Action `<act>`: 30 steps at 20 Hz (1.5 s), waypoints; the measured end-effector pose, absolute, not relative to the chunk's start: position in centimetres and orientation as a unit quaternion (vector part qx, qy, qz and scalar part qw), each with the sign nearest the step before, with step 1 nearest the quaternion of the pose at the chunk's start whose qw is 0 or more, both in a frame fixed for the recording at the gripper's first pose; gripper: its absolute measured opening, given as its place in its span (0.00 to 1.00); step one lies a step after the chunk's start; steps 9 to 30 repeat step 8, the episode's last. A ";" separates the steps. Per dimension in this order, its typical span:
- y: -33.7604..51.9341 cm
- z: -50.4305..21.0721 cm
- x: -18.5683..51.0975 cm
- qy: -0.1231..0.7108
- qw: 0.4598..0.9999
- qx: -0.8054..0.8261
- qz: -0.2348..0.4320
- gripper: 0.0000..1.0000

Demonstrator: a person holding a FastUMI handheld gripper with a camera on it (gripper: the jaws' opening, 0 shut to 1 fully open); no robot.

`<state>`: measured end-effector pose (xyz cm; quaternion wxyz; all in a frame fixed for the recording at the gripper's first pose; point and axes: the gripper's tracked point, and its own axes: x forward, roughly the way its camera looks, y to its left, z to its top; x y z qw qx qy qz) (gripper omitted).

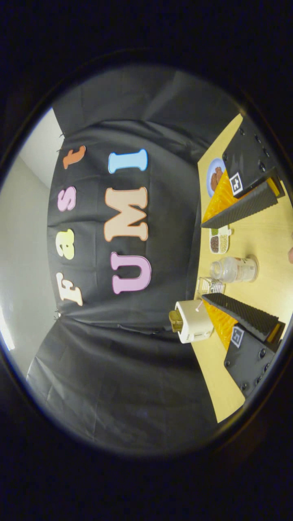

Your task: Take the bottle from table, then pour the juice into the cup, finally place the bottle on the coaster

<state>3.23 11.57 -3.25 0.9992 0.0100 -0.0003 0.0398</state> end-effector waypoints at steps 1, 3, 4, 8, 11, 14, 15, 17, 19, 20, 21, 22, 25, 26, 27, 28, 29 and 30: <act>10.9 -2.6 3.0 -0.003 0.999 0.012 0.034 0.99; 9.5 -2.0 2.4 0.000 1.000 0.017 0.025 0.99; 8.8 -1.8 2.2 0.001 1.000 0.019 0.019 0.99; 6.2 -1.3 1.9 0.007 1.000 0.029 -0.002 0.99; 6.2 -1.3 1.9 0.007 1.000 0.029 -0.002 0.99; 6.2 -1.3 1.9 0.007 1.000 0.029 -0.002 0.99; 6.2 -1.3 1.9 0.007 1.000 0.029 -0.002 0.99; 6.2 -1.3 1.9 0.007 1.000 0.029 -0.002 0.99; 6.2 -1.3 1.9 0.007 1.000 0.029 -0.002 0.99; 6.2 -1.3 1.9 0.007 1.000 0.029 -0.002 0.99; 6.2 -1.3 1.9 0.007 1.000 0.029 -0.002 0.99; 6.2 -1.3 1.9 0.007 1.000 0.029 -0.002 0.99; 6.2 -1.3 1.9 0.007 1.000 0.029 -0.002 0.99; 6.2 -1.3 1.9 0.007 1.000 0.029 -0.002 0.99; 6.2 -1.3 1.9 0.007 1.000 0.029 -0.002 0.99; 6.2 -1.3 1.9 0.007 1.000 0.029 -0.002 0.99; 6.2 -1.3 1.9 0.007 1.000 0.029 -0.002 0.99; 6.2 -1.3 1.9 0.007 1.000 0.029 -0.002 0.99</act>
